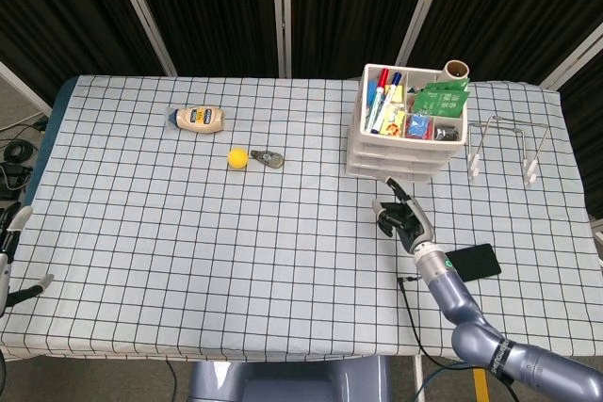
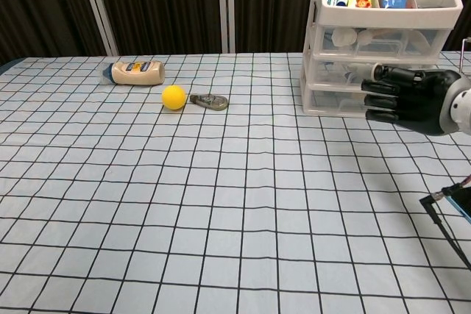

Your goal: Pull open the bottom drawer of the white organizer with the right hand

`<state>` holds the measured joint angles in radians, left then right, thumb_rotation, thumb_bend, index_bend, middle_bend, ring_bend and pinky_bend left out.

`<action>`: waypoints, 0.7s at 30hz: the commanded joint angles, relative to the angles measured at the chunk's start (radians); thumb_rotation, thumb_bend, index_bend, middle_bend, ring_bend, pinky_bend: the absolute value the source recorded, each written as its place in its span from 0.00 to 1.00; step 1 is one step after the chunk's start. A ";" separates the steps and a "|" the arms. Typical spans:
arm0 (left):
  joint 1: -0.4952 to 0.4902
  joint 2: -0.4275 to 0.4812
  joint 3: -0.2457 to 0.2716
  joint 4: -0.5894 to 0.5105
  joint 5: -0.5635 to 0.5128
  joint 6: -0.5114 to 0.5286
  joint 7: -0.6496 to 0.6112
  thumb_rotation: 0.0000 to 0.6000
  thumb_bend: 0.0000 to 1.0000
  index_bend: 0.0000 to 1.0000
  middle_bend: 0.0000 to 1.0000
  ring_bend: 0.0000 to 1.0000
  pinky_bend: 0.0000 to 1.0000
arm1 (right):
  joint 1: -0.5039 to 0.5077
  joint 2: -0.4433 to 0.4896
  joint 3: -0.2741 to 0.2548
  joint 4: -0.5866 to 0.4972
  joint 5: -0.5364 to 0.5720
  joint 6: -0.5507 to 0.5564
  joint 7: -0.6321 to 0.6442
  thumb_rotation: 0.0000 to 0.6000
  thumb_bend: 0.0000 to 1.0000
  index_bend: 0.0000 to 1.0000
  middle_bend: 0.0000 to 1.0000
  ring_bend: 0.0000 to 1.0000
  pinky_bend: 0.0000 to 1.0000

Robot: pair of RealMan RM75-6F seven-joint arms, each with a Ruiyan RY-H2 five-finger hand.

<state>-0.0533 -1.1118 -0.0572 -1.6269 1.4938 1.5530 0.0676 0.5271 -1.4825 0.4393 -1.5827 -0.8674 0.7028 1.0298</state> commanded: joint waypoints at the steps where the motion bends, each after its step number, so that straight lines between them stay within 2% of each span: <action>1: 0.000 0.000 -0.001 -0.001 -0.002 -0.001 0.001 1.00 0.01 0.00 0.00 0.00 0.00 | 0.016 -0.033 0.017 0.053 0.031 -0.019 -0.004 1.00 0.40 0.17 0.92 0.91 0.93; 8: -0.001 0.002 0.001 -0.005 -0.003 -0.007 0.006 1.00 0.01 0.00 0.00 0.00 0.00 | 0.026 -0.072 0.033 0.129 0.077 -0.052 -0.028 1.00 0.40 0.12 0.92 0.91 0.93; 17: -0.001 0.008 0.004 -0.011 -0.006 -0.015 0.003 1.00 0.01 0.00 0.00 0.00 0.00 | 0.027 -0.101 0.050 0.173 0.081 -0.084 -0.045 1.00 0.40 0.11 0.92 0.91 0.93; 21: -0.001 0.010 0.007 -0.013 -0.005 -0.019 0.001 1.00 0.01 0.00 0.00 0.00 0.00 | 0.025 -0.111 0.059 0.183 0.084 -0.083 -0.059 1.00 0.40 0.07 0.91 0.91 0.93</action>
<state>-0.0544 -1.1020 -0.0509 -1.6399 1.4887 1.5340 0.0690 0.5528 -1.5920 0.4967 -1.4012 -0.7844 0.6195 0.9731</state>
